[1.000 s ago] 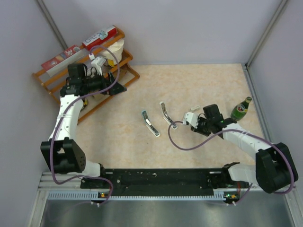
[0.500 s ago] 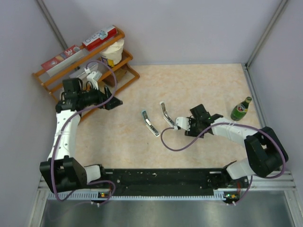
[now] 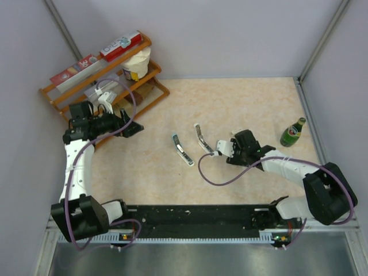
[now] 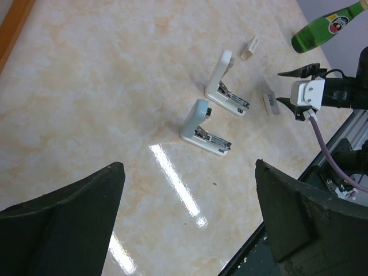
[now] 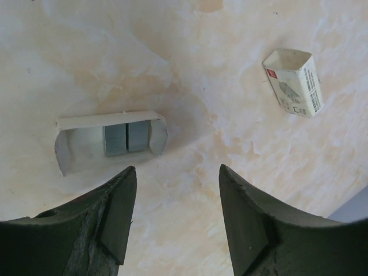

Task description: Load the staples into the stapler

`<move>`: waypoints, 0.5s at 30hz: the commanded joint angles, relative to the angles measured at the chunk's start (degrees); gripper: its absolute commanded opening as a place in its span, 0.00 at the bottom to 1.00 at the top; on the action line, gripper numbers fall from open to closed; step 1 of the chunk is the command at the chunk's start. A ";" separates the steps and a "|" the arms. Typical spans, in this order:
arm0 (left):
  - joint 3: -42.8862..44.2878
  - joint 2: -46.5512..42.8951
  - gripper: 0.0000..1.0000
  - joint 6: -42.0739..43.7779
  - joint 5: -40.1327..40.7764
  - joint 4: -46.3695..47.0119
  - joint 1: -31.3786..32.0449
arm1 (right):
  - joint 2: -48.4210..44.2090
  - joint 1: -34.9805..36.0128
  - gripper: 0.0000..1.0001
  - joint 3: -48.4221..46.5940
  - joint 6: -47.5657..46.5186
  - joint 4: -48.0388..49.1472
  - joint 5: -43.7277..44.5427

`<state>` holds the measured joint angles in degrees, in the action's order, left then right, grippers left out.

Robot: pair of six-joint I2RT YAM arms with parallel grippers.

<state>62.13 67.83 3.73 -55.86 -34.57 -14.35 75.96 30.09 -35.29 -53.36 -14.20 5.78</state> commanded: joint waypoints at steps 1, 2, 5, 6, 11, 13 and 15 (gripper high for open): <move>0.71 -4.11 0.98 3.91 -1.63 -1.46 -0.77 | -4.93 -0.55 0.58 -0.74 3.17 1.47 -0.58; 0.71 -4.72 0.98 4.62 -1.45 -2.08 -1.03 | -6.25 -0.90 0.58 -1.53 4.14 -0.55 -1.99; 0.27 -6.74 0.99 6.20 -1.19 -3.40 -1.21 | -10.21 -1.17 0.57 -4.17 6.16 -6.44 -7.69; 0.01 -7.18 0.98 6.64 -1.10 -3.66 -1.21 | -11.18 -1.17 0.57 -4.70 6.25 -7.50 -9.63; -1.74 -8.59 0.98 7.00 -1.18 -3.32 -1.65 | -9.53 -1.17 0.53 -7.24 5.82 -10.41 -14.74; -2.27 -8.68 0.98 7.17 -1.10 -3.05 -2.08 | -6.90 -1.17 0.51 -8.48 5.90 -11.99 -16.32; -2.54 -8.68 0.98 7.35 -1.27 -3.14 -2.35 | -4.35 -1.08 0.49 -9.71 6.43 -13.31 -18.43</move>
<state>60.71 59.83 9.41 -56.10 -38.22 -15.75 67.37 29.12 -41.47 -48.23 -23.20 -6.31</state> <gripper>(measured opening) 0.985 0.509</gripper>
